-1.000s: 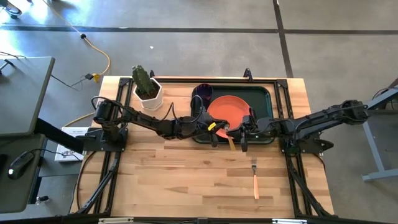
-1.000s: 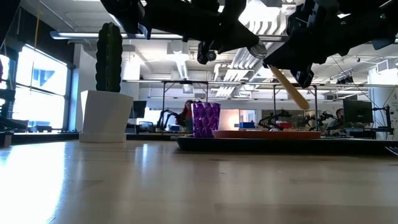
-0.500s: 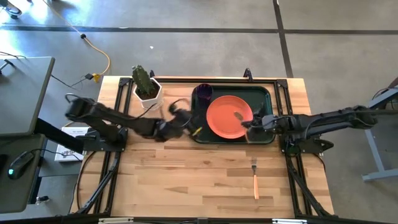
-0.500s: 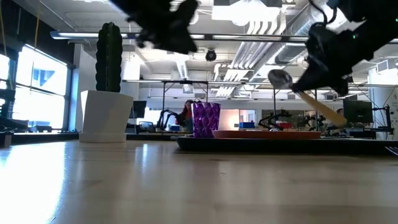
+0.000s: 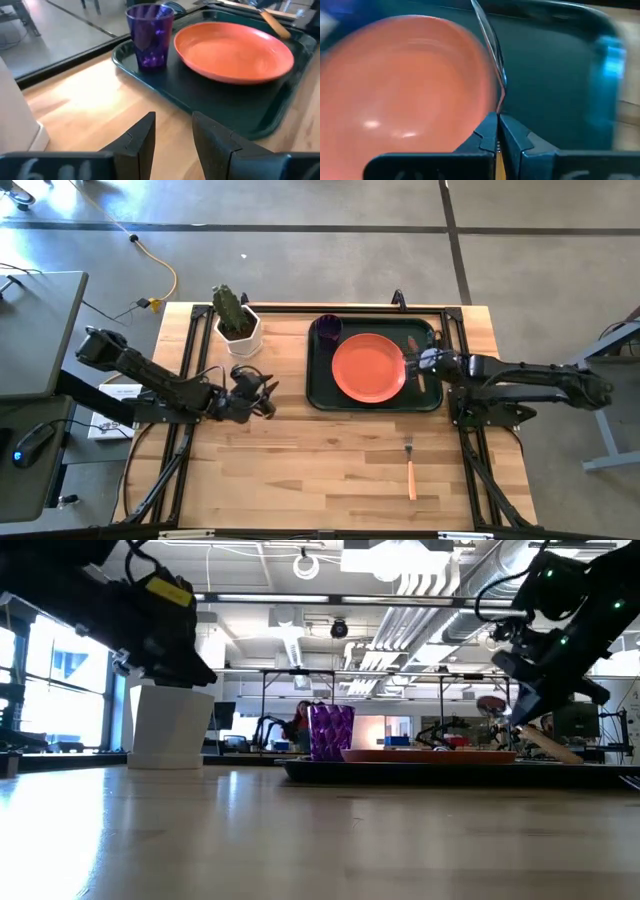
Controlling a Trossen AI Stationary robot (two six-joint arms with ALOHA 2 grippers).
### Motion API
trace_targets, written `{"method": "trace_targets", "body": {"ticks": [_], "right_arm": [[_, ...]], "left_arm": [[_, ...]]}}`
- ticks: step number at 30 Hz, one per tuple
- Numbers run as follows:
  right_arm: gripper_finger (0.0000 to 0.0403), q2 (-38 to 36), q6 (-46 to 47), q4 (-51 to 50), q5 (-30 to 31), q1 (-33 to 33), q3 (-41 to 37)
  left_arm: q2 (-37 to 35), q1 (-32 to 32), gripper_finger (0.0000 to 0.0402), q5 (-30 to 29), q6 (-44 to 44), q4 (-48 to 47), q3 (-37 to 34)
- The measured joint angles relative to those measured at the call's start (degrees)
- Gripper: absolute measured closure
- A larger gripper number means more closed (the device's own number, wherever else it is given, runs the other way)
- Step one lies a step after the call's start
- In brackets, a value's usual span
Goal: Pick and place plate/cup/fork/spoon on tray
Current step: Put the yellow spoon on the black tray to the right of the orange plate
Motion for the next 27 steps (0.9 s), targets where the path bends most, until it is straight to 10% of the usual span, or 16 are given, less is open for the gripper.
{"method": "trace_targets", "body": {"ticks": [27], "right_arm": [[0.0403,11.2,-3.3,6.0,-23.1,-26.6,0.0]], "left_arm": [[-0.4,-8.5,0.0286,-8.6,3.5,5.4,-1.3]]}}
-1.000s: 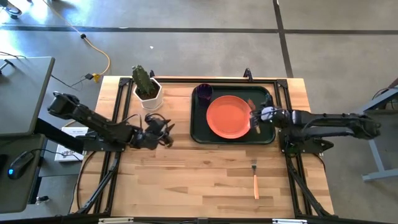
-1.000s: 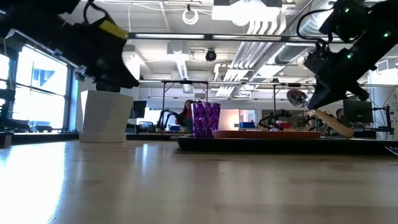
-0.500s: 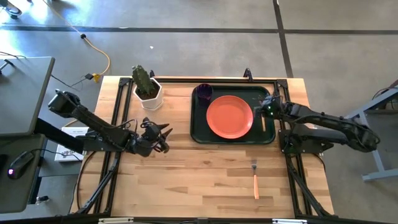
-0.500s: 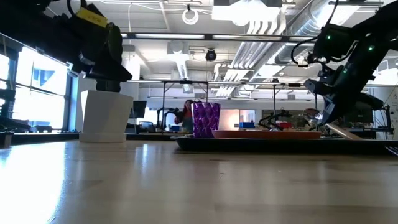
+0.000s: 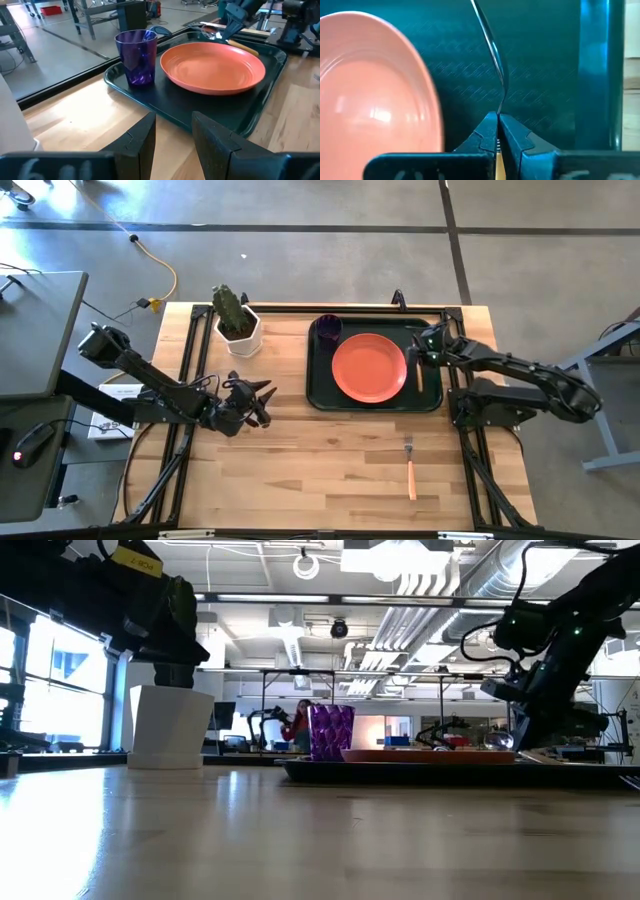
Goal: Pick and place plate/cup/fork/spoon on tray
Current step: Put the yellow spoon on the black tray to the right of the orange plate
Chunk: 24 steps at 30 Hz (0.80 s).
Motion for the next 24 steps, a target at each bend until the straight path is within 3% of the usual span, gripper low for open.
{"method": "trace_targets", "body": {"ticks": [14,24], "right_arm": [[0.0403,7.5,1.7,5.5,-2.2,-1.0,0.0],[0.0403,11.3,5.8,8.7,-0.6,-0.3,0.0]], "left_arm": [[0.0,0.0,0.0286,-1.5,1.0,-0.5,0.0],[0.0,0.0,0.0286,-1.3,1.1,-0.5,0.0]]}}
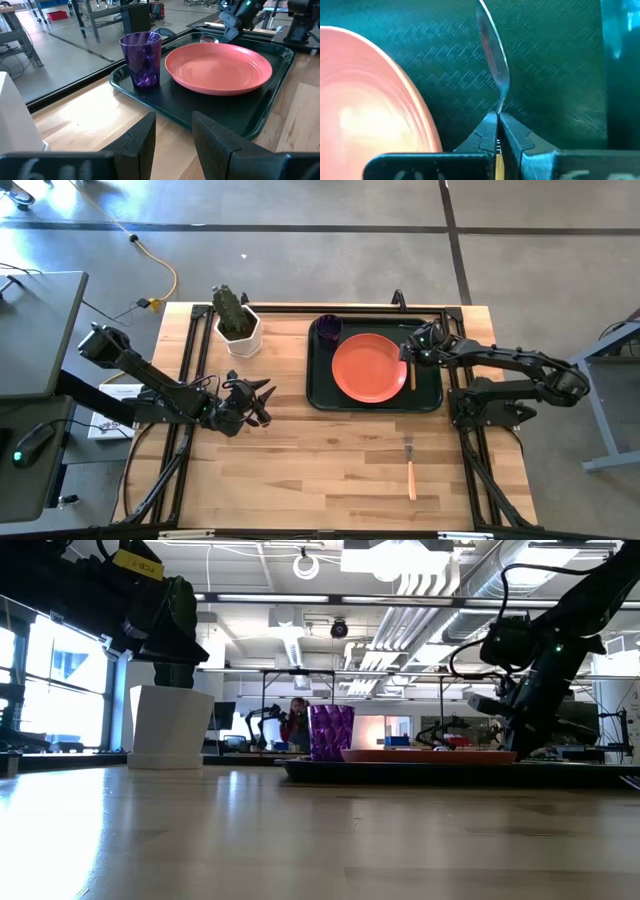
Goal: Pick and place plate/cup/fork/spoon on tray
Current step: Put the yellow spoon on the black tray to the right of the orange plate, then put the orange fork on the black tray to the right of the yellow spoon
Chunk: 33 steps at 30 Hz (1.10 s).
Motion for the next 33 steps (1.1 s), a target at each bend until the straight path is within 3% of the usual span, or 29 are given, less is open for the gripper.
{"method": "trace_targets", "body": {"ticks": [6,16,23,28,33], "right_arm": [[0.0386,-0.1,-0.3,-1.8,4.3,1.6,0.0],[0.0297,-0.3,-6.0,-4.6,2.0,1.7,0.2],[0.0279,-6.0,-10.1,-19.6,7.0,3.4,6.8],[0.0279,-11.8,-6.1,-31.2,8.3,11.2,10.4],[0.0279,-15.8,6.6,-35.6,5.5,27.0,7.7]], "left_arm": [[0.0,0.0,0.0286,0.2,0.2,0.0,0.0],[0.0,0.0,0.0286,1.6,0.5,0.0,0.0],[0.0,0.0,0.0286,1.6,1.1,0.0,0.0],[0.0,0.0,0.0286,1.6,1.1,0.0,0.0],[0.0,-0.3,0.0286,3.2,1.1,0.0,0.0]]}}
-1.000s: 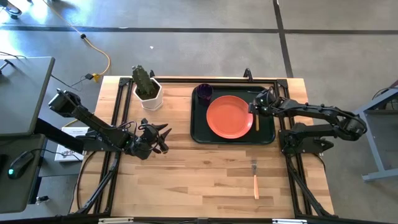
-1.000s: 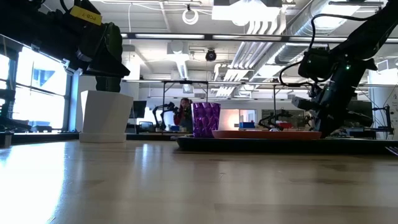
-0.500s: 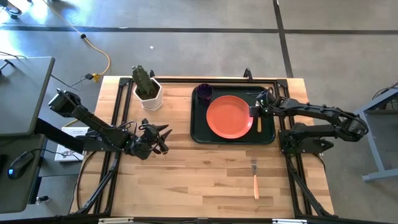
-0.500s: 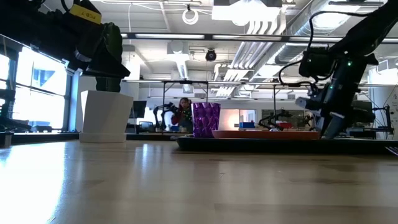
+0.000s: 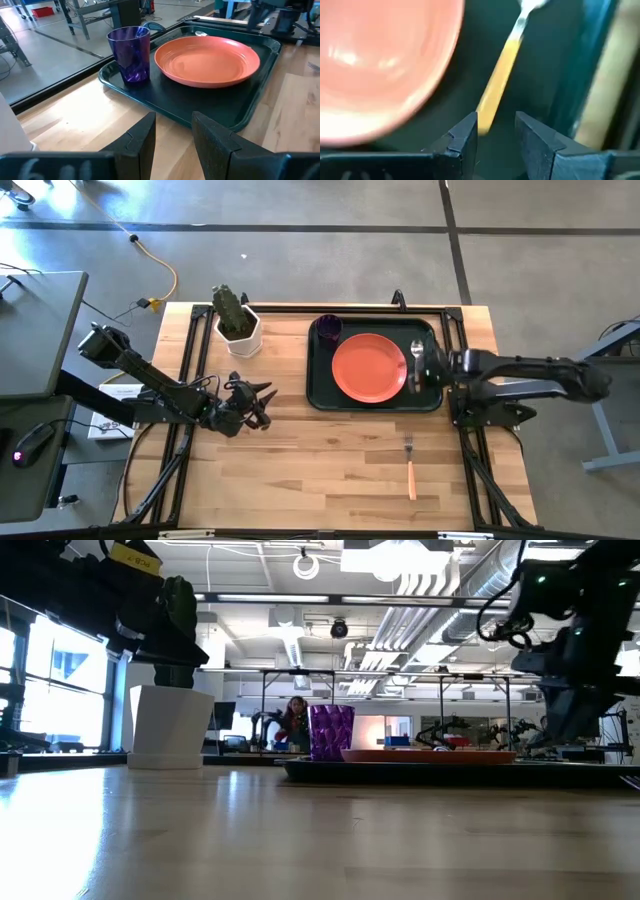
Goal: Pick and place plate/cup/fork/spoon on tray
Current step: Put the orange fork on the black tray to the right of the yellow spoon
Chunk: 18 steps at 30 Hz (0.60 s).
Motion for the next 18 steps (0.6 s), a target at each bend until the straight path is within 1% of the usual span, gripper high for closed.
{"method": "trace_targets", "body": {"ticks": [2,4,8,13,18], "right_arm": [[0.0279,-0.3,5.8,0.0,0.3,6.8,-0.7],[0.0279,-0.4,10.2,0.6,2.0,12.8,-0.7],[0.0279,-0.4,16.2,4.8,5.8,22.0,-0.1],[0.0279,-0.4,17.6,14.9,5.5,29.9,0.1],[0.0288,1.0,15.8,24.6,5.5,33.9,0.2]], "left_arm": [[0.0,0.0,0.0286,0.4,-0.1,0.0,0.0],[0.0,0.0,0.0286,0.8,-0.5,0.0,0.0],[0.0,0.0,0.0286,0.7,-0.5,0.0,0.0],[0.0,0.0,0.0286,-1.0,0.2,0.0,0.0],[0.0,0.7,0.0286,-2.0,1.9,0.1,0.0]]}}
